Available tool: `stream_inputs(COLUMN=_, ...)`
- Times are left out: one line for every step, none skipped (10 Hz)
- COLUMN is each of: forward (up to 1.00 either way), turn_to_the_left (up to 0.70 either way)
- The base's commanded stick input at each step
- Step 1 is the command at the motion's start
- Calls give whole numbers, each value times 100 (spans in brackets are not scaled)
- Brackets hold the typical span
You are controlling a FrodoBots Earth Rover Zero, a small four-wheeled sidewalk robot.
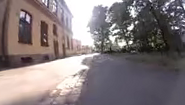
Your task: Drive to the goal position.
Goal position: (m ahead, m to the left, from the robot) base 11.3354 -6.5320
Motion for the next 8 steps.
stream_inputs(forward=85, turn_to_the_left=0)
stream_inputs(forward=85, turn_to_the_left=0)
stream_inputs(forward=85, turn_to_the_left=0)
stream_inputs(forward=85, turn_to_the_left=0)
stream_inputs(forward=85, turn_to_the_left=0)
stream_inputs(forward=85, turn_to_the_left=0)
stream_inputs(forward=85, turn_to_the_left=0)
stream_inputs(forward=85, turn_to_the_left=0)
